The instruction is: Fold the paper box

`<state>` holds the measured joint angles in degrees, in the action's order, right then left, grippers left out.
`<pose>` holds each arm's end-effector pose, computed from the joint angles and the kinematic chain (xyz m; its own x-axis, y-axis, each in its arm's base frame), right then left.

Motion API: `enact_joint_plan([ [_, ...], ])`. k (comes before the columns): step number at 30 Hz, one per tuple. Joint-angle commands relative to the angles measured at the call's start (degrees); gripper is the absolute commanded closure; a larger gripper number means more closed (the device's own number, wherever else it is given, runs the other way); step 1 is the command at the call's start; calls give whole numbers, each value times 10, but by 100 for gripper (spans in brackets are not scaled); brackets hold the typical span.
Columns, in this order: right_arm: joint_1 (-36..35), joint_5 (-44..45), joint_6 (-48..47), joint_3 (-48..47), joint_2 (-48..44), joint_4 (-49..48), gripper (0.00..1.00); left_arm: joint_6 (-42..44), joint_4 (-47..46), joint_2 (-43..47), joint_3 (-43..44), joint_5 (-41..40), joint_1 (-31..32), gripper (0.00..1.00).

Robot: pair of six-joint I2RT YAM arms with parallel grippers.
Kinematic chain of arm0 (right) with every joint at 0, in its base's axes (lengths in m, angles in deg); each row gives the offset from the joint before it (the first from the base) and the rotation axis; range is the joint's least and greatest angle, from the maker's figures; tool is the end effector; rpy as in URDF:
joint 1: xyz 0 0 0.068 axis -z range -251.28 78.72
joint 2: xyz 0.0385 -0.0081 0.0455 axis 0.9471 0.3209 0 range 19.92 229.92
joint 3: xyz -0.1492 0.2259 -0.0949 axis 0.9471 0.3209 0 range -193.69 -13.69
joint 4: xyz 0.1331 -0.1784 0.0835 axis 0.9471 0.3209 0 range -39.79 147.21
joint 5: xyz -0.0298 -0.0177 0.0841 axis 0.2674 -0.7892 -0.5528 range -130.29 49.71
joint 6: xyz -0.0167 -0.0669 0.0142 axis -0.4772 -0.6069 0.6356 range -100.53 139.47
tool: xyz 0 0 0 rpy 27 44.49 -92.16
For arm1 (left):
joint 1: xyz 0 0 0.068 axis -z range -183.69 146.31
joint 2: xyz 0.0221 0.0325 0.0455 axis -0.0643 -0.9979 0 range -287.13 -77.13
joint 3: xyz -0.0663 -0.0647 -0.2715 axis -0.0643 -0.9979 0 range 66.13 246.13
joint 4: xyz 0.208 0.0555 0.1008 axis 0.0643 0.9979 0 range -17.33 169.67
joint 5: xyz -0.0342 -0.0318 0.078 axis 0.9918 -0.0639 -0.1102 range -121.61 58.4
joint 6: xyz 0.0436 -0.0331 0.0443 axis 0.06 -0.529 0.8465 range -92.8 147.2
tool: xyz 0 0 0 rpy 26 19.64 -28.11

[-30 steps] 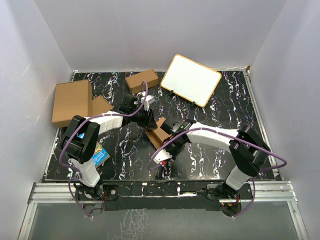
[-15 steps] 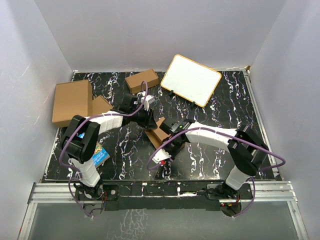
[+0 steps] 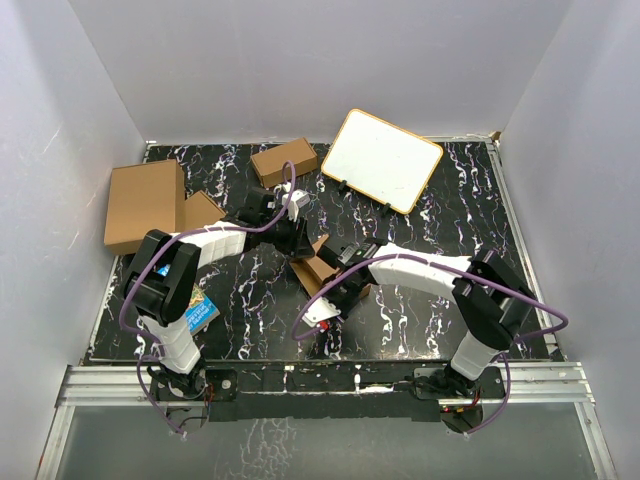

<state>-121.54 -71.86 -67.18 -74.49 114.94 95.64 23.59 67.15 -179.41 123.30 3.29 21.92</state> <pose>0.1570 0.2359 0.1960 0.6773 -0.5158 -0.5246 -0.6697 -0.7275 -0.1492 0.3194 -0.1898 0.1952 -0.6209 0.2402 -0.7461 0.7143 0.5654 -0.4125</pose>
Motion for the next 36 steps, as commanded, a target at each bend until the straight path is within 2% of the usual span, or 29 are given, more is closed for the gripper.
enact_joint_plan([
  [1,-5,2,-6,-25,12,-32,92,13,58,-24,-7,-24,4,62],
  [10,-2,26,9,-18,-14,-41,92,18,61,-25,-9,-22,4,62],
  [20,24,19,18,7,-63,-57,92,20,61,-26,-9,-20,4,62],
  [36,26,22,34,65,-115,-91,92,18,63,-30,-6,-24,4,62],
])
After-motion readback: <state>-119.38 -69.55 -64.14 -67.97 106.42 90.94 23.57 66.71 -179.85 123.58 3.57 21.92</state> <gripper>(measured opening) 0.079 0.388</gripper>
